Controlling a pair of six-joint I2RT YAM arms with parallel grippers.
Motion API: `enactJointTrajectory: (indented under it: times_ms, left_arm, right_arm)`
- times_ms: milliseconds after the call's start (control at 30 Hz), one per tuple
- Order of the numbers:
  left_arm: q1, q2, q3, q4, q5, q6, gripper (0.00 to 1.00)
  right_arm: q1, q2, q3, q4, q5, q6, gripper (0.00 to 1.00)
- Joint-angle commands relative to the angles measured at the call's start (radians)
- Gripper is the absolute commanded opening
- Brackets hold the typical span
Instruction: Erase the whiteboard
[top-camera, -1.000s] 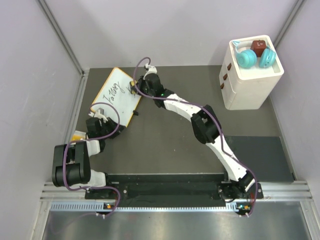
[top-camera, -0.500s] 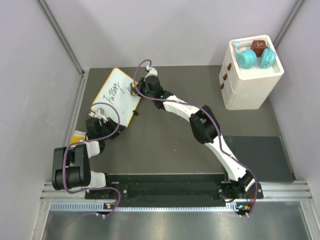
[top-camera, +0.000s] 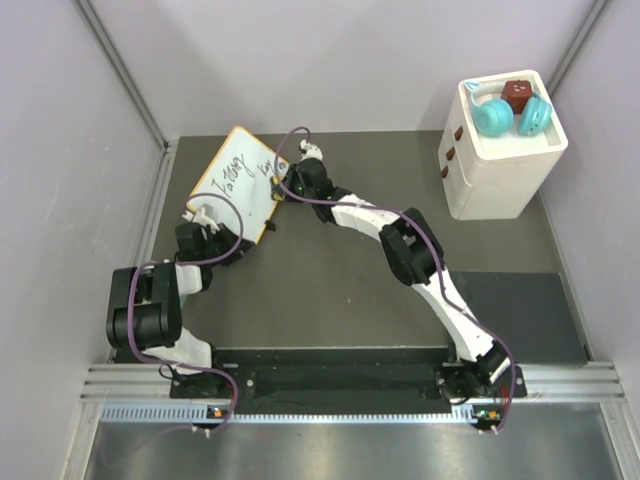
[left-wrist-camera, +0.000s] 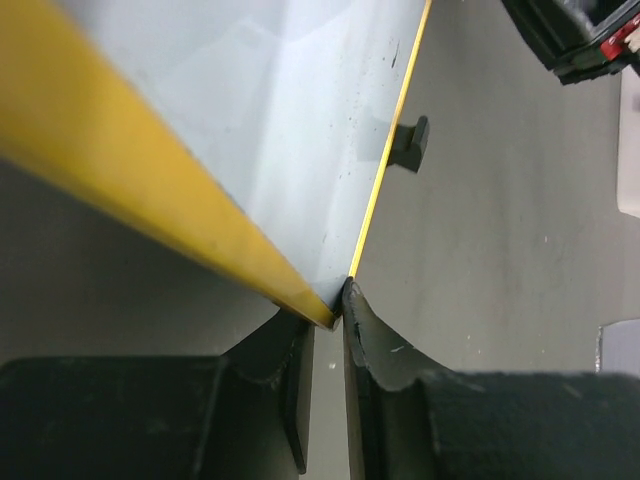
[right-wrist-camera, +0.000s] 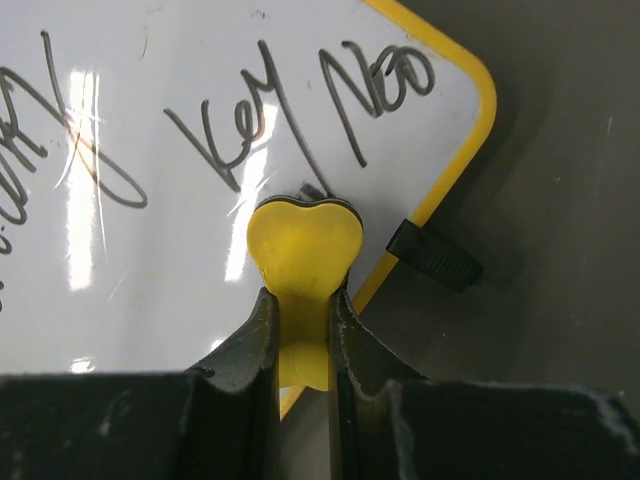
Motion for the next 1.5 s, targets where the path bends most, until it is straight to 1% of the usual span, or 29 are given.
enactJointTrajectory:
  times_ms: [0, 67, 133, 167, 200, 233, 300, 400, 600, 767, 800, 900, 1100, 1233, 1467]
  left_arm:
    - [-0.071, 0.018, 0.062, -0.063, 0.021, 0.072, 0.00]
    - [-0.093, 0.029, 0.075, -0.084, 0.004, 0.089, 0.00]
    - [-0.119, 0.041, 0.087, -0.091, 0.002, 0.100, 0.00]
    - [-0.124, 0.044, 0.087, -0.092, -0.001, 0.100, 0.00]
    - [-0.133, 0.047, 0.087, -0.092, 0.001, 0.101, 0.00]
    - [-0.136, 0.051, 0.087, -0.091, 0.002, 0.103, 0.00]
    - [-0.138, 0.055, 0.081, -0.086, 0.011, 0.100, 0.00]
    - [-0.137, 0.058, 0.063, -0.086, 0.016, 0.083, 0.00]
    - [-0.138, 0.029, 0.027, -0.111, 0.012, 0.065, 0.00]
    - [-0.138, 0.043, 0.049, -0.183, -0.010, 0.071, 0.00]
    - [-0.174, 0.044, 0.055, -0.196, -0.019, 0.075, 0.00]
    - [-0.216, 0.054, 0.076, -0.232, -0.054, 0.080, 0.00]
    - [-0.282, 0.080, 0.085, -0.256, -0.054, 0.063, 0.00]
    - [-0.289, 0.086, 0.066, -0.255, -0.064, 0.028, 0.00]
    - [-0.299, 0.090, 0.024, -0.244, -0.033, -0.059, 0.00]
  right_arm:
    - [0.002, -0.095, -0.043, -0.037, -0.077, 0.000, 0.00]
    - [0.001, -0.121, -0.086, -0.034, -0.100, 0.003, 0.00]
    - [0.002, -0.175, -0.178, -0.009, -0.100, 0.001, 0.00]
    - [0.002, -0.198, -0.218, 0.011, -0.093, 0.000, 0.00]
    - [0.002, -0.221, -0.297, 0.047, -0.083, -0.003, 0.00]
    - [0.002, -0.270, -0.334, 0.066, -0.074, -0.008, 0.00]
    - [0.001, -0.313, -0.417, 0.089, -0.039, -0.031, 0.00]
    - [-0.004, -0.376, -0.467, 0.112, -0.016, -0.049, 0.00]
    - [-0.016, -0.408, -0.445, 0.101, -0.036, -0.046, 0.00]
    - [-0.016, -0.407, -0.427, 0.103, -0.050, -0.045, 0.00]
    - [-0.016, -0.407, -0.425, 0.106, -0.047, -0.045, 0.00]
    - [-0.019, -0.402, -0.418, 0.101, -0.042, -0.046, 0.00]
    - [-0.032, -0.381, -0.392, 0.103, -0.042, -0.046, 0.00]
    - [-0.041, -0.373, -0.372, 0.104, -0.048, -0.042, 0.00]
    - [-0.050, -0.368, -0.361, 0.103, -0.019, -0.054, 0.00]
